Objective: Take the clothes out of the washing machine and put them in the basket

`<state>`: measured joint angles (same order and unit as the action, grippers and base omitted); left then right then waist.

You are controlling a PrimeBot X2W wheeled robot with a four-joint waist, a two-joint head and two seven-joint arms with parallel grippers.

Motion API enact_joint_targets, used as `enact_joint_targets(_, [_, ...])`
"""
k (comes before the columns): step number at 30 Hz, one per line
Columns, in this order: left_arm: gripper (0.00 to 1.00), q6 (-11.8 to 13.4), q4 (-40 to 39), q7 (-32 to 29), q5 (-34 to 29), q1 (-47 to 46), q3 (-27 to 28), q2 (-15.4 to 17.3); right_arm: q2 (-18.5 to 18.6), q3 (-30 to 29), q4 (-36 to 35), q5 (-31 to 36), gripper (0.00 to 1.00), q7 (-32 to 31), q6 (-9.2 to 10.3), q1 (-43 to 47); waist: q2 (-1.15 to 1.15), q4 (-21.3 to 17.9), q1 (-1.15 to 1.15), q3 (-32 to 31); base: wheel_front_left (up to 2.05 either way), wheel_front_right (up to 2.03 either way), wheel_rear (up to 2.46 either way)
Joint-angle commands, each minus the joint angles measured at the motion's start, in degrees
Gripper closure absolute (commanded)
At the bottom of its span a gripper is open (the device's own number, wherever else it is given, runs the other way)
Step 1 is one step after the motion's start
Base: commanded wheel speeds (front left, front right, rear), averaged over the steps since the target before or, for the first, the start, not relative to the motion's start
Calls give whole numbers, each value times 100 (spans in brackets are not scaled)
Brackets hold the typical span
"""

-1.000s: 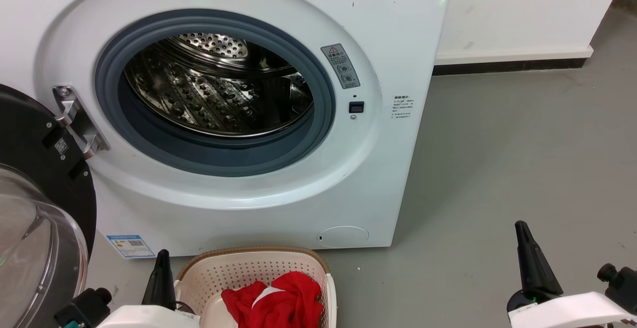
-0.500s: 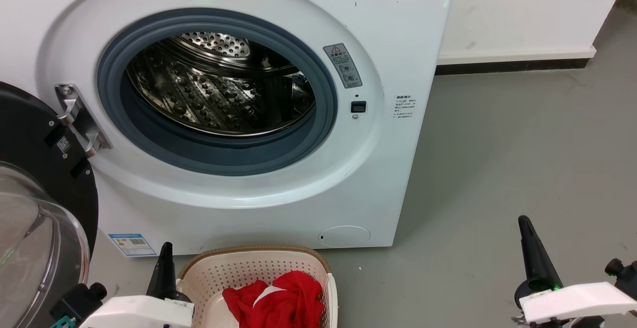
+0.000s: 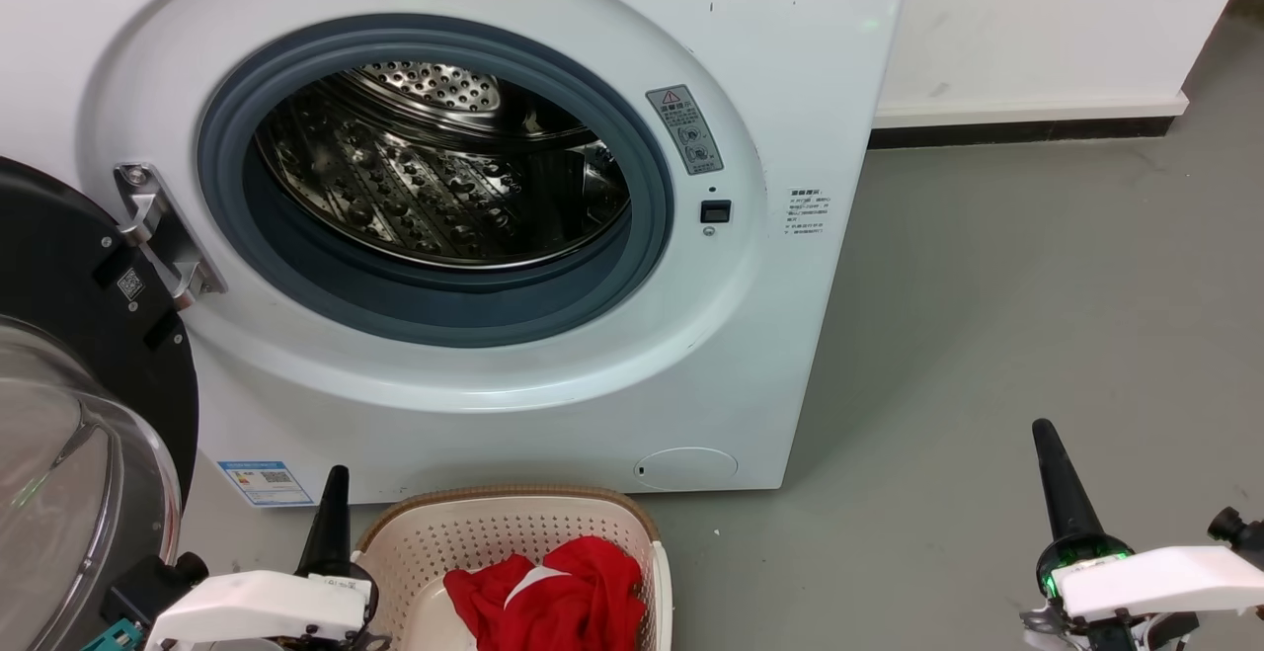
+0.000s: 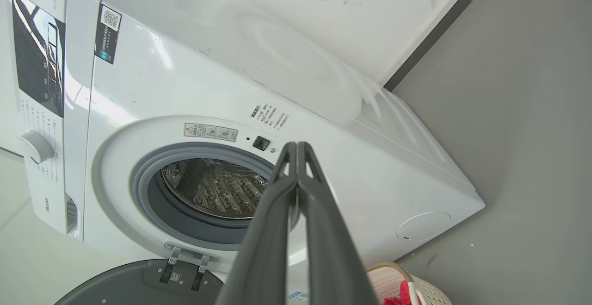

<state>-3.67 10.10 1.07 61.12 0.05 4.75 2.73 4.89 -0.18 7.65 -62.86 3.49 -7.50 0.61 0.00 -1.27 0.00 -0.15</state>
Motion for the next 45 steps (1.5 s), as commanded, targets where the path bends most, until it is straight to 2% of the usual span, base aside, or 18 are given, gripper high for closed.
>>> enact_joint_targets(1, [100,-53,-17,-51,184,-135,28,15,35,-26,3,-207,100,-37,0,-157,0,4,0,1,0,0,0])
enact_joint_targets(24, [100,-200,169,-376,1496,-381,97,18,23,-175,282,-1538,100,-367,1,-404,0,51,0,13,0,0,0])
enact_joint_targets(45, [100,-317,308,-606,2452,-546,151,21,-4,-299,487,-2489,100,-624,1,-583,0,92,0,24,0,0,0])
